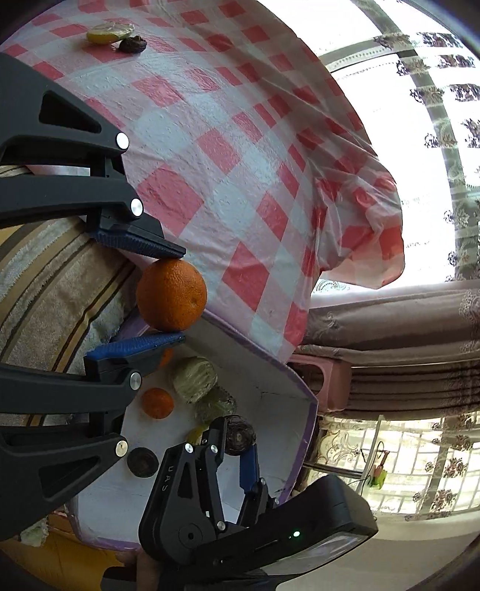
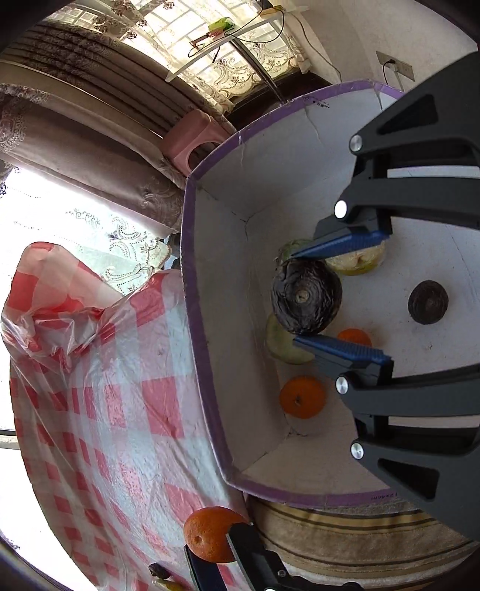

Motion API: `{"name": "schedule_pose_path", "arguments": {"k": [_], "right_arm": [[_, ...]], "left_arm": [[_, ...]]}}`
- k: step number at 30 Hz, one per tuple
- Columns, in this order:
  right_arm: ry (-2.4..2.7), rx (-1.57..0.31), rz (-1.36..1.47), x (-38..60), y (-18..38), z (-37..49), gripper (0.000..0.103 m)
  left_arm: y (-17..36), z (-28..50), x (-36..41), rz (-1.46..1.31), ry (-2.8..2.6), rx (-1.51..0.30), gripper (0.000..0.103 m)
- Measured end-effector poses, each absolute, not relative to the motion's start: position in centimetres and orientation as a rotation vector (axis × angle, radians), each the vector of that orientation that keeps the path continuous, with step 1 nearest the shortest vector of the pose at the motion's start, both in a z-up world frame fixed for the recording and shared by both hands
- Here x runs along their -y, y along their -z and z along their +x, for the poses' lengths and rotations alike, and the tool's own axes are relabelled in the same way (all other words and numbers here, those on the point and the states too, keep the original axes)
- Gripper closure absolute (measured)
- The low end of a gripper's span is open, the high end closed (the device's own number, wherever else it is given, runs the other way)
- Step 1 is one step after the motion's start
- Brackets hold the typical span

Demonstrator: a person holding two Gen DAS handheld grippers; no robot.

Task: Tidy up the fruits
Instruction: 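Carry the orange and dried fruit over the white box with both tools, then open the right tool to drop the dried fruit while the left tool releases the orange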

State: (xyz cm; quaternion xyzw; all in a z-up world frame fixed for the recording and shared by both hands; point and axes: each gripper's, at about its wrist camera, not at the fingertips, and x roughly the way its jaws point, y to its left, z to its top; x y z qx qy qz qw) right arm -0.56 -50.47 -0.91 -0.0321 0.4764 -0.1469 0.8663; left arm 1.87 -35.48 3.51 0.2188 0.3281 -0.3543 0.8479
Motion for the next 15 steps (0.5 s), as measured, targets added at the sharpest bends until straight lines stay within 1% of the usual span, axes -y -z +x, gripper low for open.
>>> {"name": "schedule_pose_path", "arguments": {"k": [8, 15], "right_arm": [[0.289, -1.074, -0.098, 51.2, 2.9, 0.3, 0.061], [0.247, -1.184, -0.125, 51.5, 5.5, 1.6, 0.061]], "left_arm": [[-1.4, -0.1, 39.6, 0.635, 0.870, -0.730, 0.065], [0.6, -1.7, 42.1, 0.799, 0.929, -0.743, 0.065]]}}
